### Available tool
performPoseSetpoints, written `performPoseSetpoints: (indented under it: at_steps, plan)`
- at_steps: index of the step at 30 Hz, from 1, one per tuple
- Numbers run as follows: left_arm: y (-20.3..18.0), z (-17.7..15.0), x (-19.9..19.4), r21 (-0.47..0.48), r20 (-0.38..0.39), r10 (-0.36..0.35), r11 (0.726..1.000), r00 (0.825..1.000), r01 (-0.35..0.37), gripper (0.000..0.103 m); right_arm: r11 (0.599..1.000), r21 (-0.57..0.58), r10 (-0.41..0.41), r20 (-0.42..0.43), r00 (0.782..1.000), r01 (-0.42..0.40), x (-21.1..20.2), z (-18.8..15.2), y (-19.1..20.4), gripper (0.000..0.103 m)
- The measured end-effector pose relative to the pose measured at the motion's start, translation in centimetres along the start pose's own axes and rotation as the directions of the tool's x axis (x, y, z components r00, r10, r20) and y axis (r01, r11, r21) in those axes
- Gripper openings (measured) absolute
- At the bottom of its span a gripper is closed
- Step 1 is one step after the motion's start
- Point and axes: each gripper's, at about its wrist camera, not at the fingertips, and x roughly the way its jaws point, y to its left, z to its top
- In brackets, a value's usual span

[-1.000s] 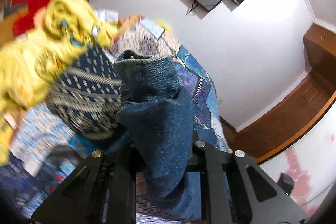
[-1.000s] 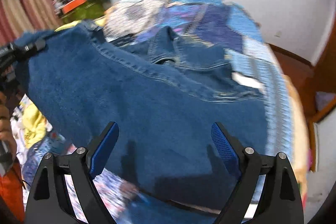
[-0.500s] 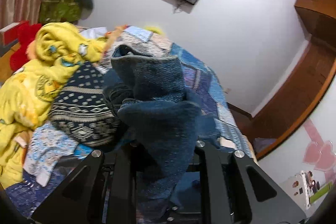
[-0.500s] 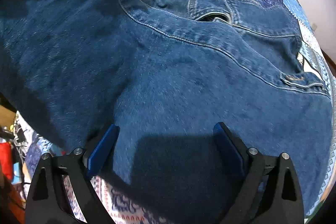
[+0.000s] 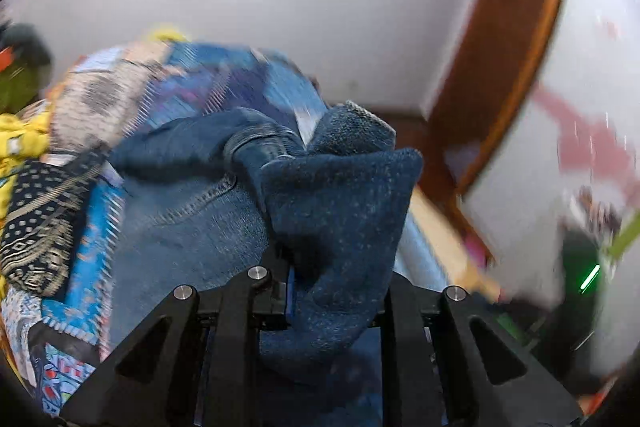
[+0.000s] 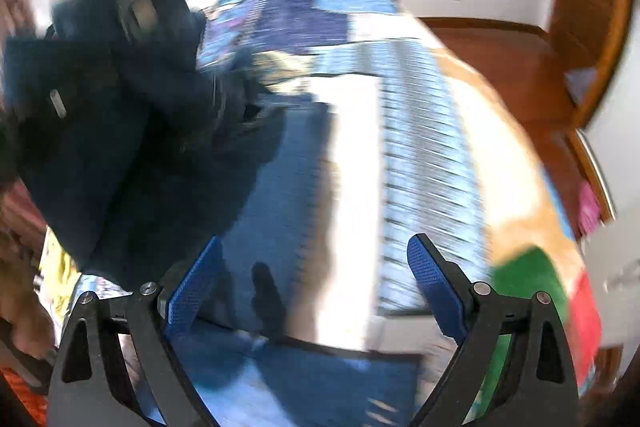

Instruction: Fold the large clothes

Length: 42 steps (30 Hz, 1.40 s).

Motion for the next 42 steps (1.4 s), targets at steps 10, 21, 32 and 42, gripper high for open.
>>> performPoseSetpoints:
  at_steps: [10,21,32,42]
  plan:
    - [-1.2,-6.3,1.8,0.139,-0.246,-0.063,0.985,0.967,0.1,0.035,0.995,0.103,-0.009,0.02,1.0,0.007,-2.5,-1.8,-4.5,0.093]
    - [1.1,-2.7,-6.6,0.175,-0.038,0.036,0.984,0.999,-0.029,0.088,0.998,-0.038,0.055,0.132,0.99,-0.051,-5.5,0.0,0.0,0.093]
    - [9.4,-2.0,-4.4,0.108,-0.091,0.246,0.966,0.965,-0.236,0.102,0.977,-0.19,0.111,0.072,0.991,-0.095,-0.7,2.8,5.7,0.097]
    - [11.6,-7.4,-1.6,0.101,-0.223,0.139,0.988,0.965,-0.119,0.103,0.985,-0.058,0.157,-0.101,0.982,-0.163,4.1,0.1,0.6,0.103]
